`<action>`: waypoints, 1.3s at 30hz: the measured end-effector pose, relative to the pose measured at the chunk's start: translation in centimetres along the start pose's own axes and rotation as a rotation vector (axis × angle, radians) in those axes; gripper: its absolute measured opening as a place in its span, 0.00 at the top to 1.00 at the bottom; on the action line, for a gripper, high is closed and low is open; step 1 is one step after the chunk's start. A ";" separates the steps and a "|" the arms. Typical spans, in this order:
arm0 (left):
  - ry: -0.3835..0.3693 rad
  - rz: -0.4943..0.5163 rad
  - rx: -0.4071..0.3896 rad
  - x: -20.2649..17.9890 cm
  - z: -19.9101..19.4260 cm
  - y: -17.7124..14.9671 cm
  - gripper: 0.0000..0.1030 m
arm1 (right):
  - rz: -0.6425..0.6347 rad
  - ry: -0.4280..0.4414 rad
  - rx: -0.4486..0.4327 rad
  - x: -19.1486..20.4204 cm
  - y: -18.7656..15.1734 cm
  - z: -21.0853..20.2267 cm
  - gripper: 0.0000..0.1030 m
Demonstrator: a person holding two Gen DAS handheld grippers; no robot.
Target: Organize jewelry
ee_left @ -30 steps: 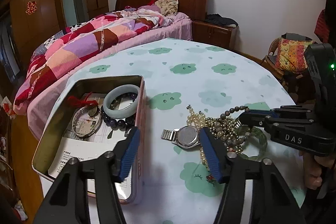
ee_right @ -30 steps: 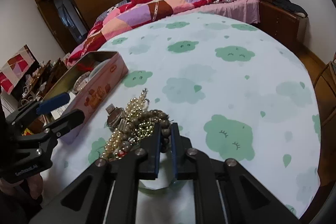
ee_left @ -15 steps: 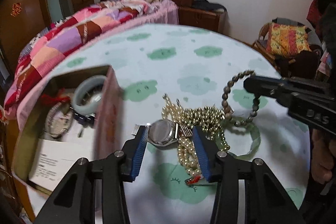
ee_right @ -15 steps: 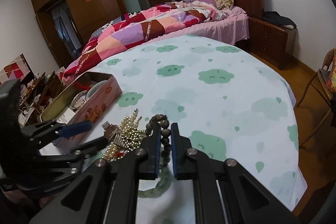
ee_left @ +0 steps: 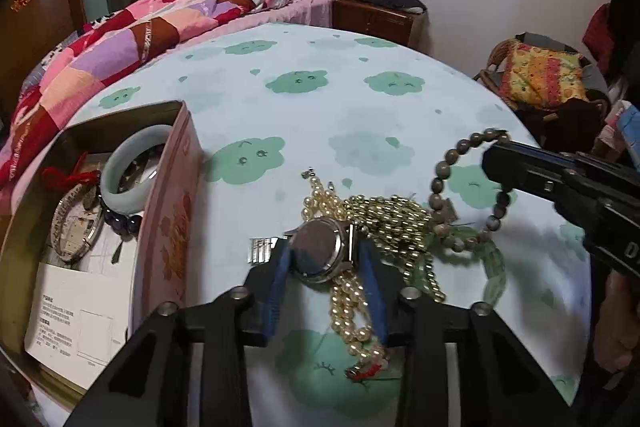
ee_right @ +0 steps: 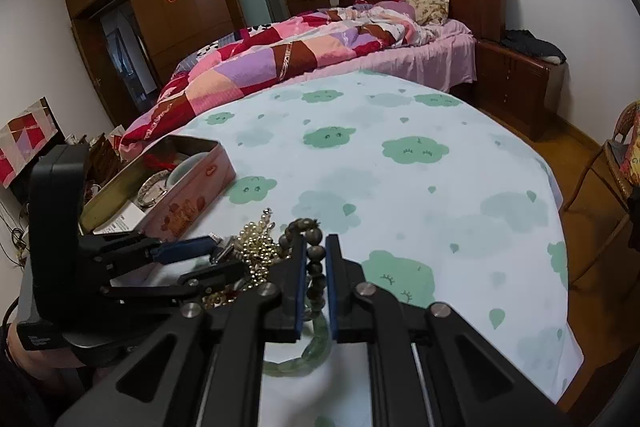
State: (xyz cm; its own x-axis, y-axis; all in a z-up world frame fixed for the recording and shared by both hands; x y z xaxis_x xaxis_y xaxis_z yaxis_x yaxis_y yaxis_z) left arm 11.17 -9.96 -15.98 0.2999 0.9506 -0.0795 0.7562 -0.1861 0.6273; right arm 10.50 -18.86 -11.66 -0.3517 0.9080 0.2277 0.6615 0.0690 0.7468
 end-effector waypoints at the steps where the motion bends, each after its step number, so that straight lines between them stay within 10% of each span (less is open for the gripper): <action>1: -0.001 0.002 -0.001 -0.1 -0.1 -0.1 0.67 | -0.001 -0.001 -0.001 0.0 0.0 0.0 0.89; 7: -0.004 0.007 -0.052 -0.1 -1.9 0.4 0.83 | -0.004 -0.003 -0.005 0.1 0.0 -0.1 0.89; 39: -0.063 -0.041 -0.251 1.8 -9.9 3.5 1.00 | -0.087 0.015 -0.091 4.0 3.0 -2.2 0.89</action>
State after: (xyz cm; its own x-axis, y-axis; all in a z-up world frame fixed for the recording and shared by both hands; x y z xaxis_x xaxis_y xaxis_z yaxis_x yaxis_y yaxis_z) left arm 8.61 -6.45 -6.31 0.3132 0.9374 -0.1522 0.6028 -0.0724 0.7946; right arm 9.61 -15.90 -7.13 -0.4156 0.8937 0.1689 0.5657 0.1086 0.8174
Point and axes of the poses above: each gripper's, at about its wrist camera, not at the fingertips, and z roughly the way its jaws point, x to its left, y to its top, the point moved 8 cm from there along z, roughly the way its jaws point
